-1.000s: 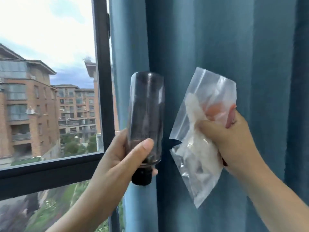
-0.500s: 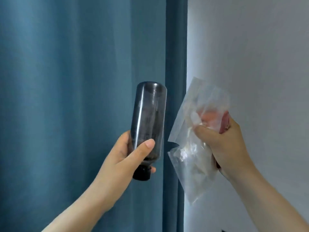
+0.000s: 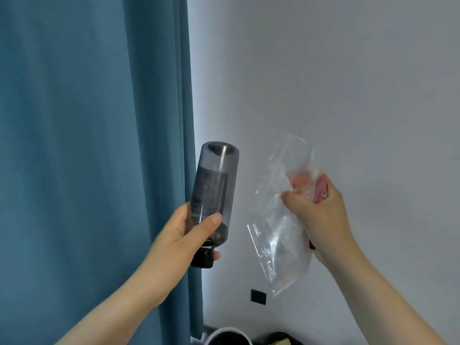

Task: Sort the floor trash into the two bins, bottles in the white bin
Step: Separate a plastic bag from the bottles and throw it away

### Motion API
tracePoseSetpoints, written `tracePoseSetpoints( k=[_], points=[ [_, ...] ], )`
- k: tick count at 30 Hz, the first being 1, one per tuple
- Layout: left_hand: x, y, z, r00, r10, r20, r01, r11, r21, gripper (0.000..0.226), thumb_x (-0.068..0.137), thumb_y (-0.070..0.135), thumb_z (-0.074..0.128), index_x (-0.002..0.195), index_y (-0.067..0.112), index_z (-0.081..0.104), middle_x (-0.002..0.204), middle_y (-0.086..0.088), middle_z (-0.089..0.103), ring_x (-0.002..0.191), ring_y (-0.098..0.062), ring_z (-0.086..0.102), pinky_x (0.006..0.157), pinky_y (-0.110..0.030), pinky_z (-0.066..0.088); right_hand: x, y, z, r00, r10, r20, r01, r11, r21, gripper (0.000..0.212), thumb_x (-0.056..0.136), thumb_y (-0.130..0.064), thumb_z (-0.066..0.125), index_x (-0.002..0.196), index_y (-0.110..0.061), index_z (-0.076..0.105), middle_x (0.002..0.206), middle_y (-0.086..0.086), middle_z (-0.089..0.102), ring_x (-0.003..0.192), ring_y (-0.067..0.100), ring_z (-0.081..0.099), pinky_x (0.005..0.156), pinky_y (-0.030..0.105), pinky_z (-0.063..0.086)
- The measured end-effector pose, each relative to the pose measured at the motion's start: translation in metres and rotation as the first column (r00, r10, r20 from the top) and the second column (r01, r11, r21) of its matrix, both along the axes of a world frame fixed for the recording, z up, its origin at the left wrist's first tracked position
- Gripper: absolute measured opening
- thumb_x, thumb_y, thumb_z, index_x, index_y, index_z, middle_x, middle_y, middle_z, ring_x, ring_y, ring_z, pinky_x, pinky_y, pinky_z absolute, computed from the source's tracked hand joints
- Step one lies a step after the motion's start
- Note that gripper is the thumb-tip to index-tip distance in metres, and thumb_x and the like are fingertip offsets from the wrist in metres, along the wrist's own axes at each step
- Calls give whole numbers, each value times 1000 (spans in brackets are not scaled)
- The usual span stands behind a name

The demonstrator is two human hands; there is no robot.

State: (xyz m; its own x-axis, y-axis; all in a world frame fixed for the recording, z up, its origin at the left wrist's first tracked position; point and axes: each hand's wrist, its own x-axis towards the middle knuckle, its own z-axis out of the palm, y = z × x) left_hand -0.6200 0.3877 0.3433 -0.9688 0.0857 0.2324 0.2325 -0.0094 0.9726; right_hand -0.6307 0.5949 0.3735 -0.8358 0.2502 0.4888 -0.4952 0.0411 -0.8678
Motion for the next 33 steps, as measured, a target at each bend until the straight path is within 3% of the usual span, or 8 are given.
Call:
tracePoseSetpoints(
  k=[6,10,14,18,22,27,30,33],
  points=[
    [-69,33,-57,983,-84,166,89,996,-22,46,69,45,66,110,25,60,91,-3,72,73,-16,69,81,-48,58,-48,37,-54,983,-102,150,99,995,25,18,64,-13,66,71,-29,63,66,-3,59,62,18,55,52,28,45],
    [-126,46,-100,958,-118,261,123,992,-2,38,78,37,66,113,24,58,97,-6,68,76,-13,68,75,-39,60,-97,52,-95,964,-154,216,137,986,93,16,72,-7,67,85,-15,63,74,11,60,66,21,56,57,29,47],
    [-188,47,-145,923,-123,364,132,991,-1,33,83,35,65,112,21,58,97,-9,68,75,-17,68,79,-45,59,-154,59,-139,922,-221,319,178,971,158,14,76,1,65,82,-1,53,70,5,55,61,17,51,50,23,44],
    [-240,48,-193,860,-119,496,131,991,11,29,87,30,64,112,17,57,99,-13,68,76,-20,66,64,-33,60,-202,65,-194,861,-272,430,198,957,211,20,69,-7,67,80,1,51,65,3,52,57,15,46,54,30,42],
    [-280,51,-247,772,-73,632,112,994,-21,32,86,30,67,113,17,56,101,-11,68,79,-21,66,64,-35,59,-236,75,-251,773,-302,558,201,950,237,17,75,1,66,84,4,51,68,8,51,60,18,46,57,34,42],
    [-320,61,-307,681,8,733,119,985,-122,31,85,36,68,109,21,55,100,-8,68,74,-21,66,53,-25,52,-270,94,-308,682,-312,661,172,947,270,24,74,-2,66,85,9,48,67,9,46,58,17,40,49,27,37],
    [-338,68,-344,629,75,774,127,972,-197,31,82,38,70,103,20,56,95,-10,68,72,-23,63,58,-30,52,-290,107,-342,640,-293,710,144,954,263,27,70,-4,65,83,9,45,64,7,43,55,16,36,45,23,34],
    [-349,77,-377,546,122,829,143,961,-235,37,81,39,72,102,14,56,86,-11,66,63,-22,58,53,-28,49,-308,122,-375,581,-269,769,117,962,248,22,72,-1,64,77,6,43,62,4,40,53,15,32,43,20,31]
  ],
)
